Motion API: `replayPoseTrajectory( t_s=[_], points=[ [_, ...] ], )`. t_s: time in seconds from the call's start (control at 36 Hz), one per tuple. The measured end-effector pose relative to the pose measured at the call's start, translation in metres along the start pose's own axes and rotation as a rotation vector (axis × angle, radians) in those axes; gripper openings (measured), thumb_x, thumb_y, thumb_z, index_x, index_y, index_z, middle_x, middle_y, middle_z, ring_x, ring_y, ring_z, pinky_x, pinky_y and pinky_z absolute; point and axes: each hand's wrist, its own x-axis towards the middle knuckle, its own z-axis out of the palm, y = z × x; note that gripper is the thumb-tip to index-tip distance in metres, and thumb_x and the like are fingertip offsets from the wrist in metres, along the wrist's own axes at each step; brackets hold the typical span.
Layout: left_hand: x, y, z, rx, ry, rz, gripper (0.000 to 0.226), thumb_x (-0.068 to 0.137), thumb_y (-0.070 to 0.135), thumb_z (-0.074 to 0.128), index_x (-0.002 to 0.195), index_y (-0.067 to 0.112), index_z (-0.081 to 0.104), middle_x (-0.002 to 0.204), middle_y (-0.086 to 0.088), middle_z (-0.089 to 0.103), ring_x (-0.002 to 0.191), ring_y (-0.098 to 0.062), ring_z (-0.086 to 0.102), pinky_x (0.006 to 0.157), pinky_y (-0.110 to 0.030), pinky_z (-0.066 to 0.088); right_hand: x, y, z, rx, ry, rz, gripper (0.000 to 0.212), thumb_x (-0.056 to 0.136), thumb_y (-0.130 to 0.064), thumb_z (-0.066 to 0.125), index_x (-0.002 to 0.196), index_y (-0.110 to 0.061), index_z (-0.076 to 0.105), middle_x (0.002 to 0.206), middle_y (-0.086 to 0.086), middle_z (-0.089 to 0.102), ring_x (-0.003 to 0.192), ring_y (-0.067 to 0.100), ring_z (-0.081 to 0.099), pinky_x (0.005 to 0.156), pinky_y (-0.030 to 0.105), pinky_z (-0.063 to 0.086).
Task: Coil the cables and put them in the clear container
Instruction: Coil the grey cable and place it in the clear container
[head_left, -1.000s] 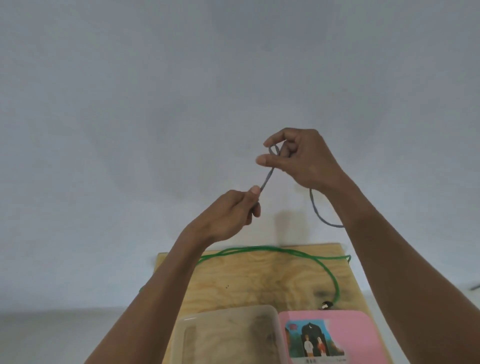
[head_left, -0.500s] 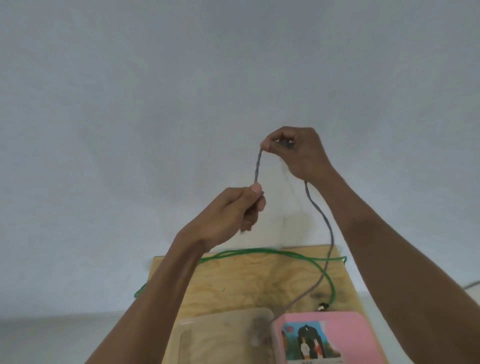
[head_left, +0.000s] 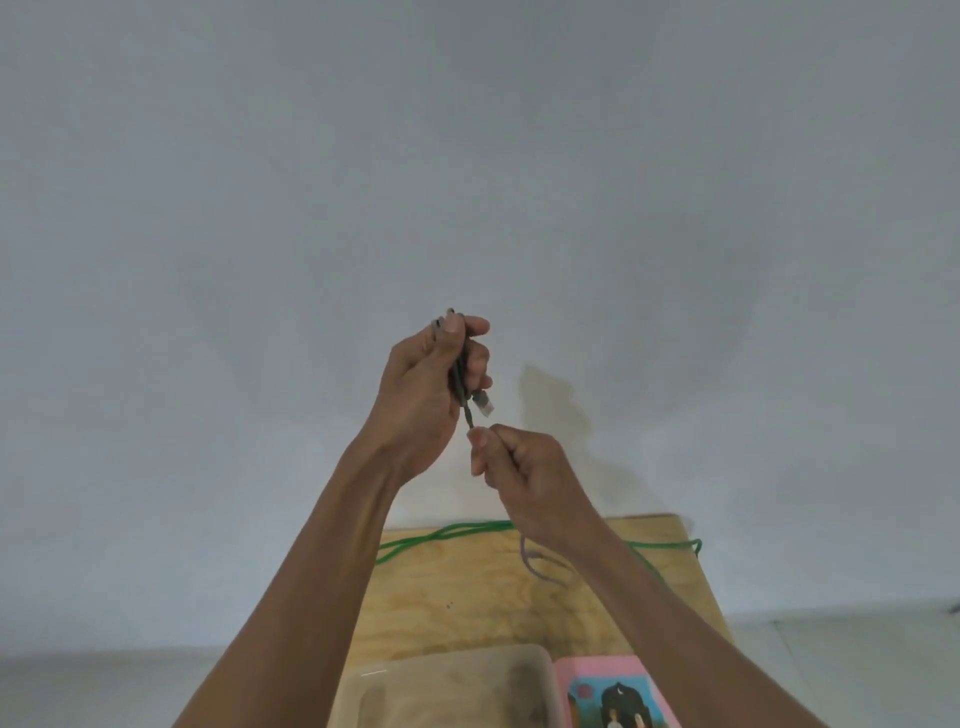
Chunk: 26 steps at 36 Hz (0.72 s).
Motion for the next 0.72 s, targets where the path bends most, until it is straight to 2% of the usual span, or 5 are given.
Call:
replayPoseTrajectory(
  t_s=[0.25, 0.39, 0.5, 0.61, 0.72],
  points=[
    [0.001, -0.009, 0.002, 0.410, 0.025, 0.111, 0.031, 0.107, 0.030, 0.039, 0.102, 0.008, 0.059, 0.067, 0.003, 0.053, 0.067, -0.014, 0.051, 0.070, -0.038, 0.049, 0.003, -0.022, -0.016, -0.140, -0.042, -0.058, 0.031, 0.101, -0.029, 0.051, 0.077, -0.019, 0.068, 0.044, -0.009, 0.033, 0.041, 0.008, 0.028, 0.047, 0.018, 0.027],
    [0.006, -0.019, -0.012, 0.707, 0.095, 0.149, 0.040, 0.107, 0.040, 0.032, 0.103, 0.009, 0.057, 0.070, 0.005, 0.054, 0.060, -0.005, 0.050, 0.061, -0.024, 0.042, 0.012, -0.045, -0.033, -0.284, -0.121, -0.104, 0.033, 0.099, -0.031, 0.056, 0.073, -0.013, 0.070, 0.040, -0.010, 0.040, 0.039, 0.009, 0.033, 0.046, 0.014, 0.027],
    [-0.001, -0.032, -0.025, 0.631, 0.022, 0.059, 0.053, 0.105, 0.054, 0.023, 0.091, 0.015, 0.057, 0.068, 0.001, 0.051, 0.064, -0.014, 0.048, 0.066, -0.039, 0.043, 0.024, -0.059, -0.043, -0.442, -0.190, -0.173, 0.029, 0.098, -0.032, 0.057, 0.078, -0.016, 0.070, 0.049, -0.024, 0.052, 0.047, 0.005, 0.047, 0.051, 0.014, 0.030],
    [-0.021, -0.030, -0.009, 0.537, -0.079, 0.021, 0.065, 0.101, 0.060, 0.017, 0.084, 0.011, 0.056, 0.069, -0.003, 0.050, 0.066, -0.017, 0.045, 0.068, -0.040, 0.038, 0.050, -0.062, -0.058, -0.453, -0.076, -0.275, 0.026, 0.095, -0.032, 0.062, 0.081, -0.013, 0.073, 0.053, -0.014, 0.055, 0.049, 0.004, 0.048, 0.053, 0.013, 0.033],
    [-0.034, -0.020, 0.009, 0.384, -0.132, 0.012, 0.061, 0.107, 0.045, 0.020, 0.092, -0.002, 0.055, 0.073, -0.015, 0.047, 0.067, -0.020, 0.044, 0.072, -0.039, 0.038, 0.070, -0.056, -0.069, -0.276, -0.018, -0.212, 0.031, 0.084, -0.042, 0.069, 0.084, -0.012, 0.077, 0.071, 0.005, 0.072, 0.062, 0.017, 0.063, 0.064, 0.029, 0.050]
  ],
)
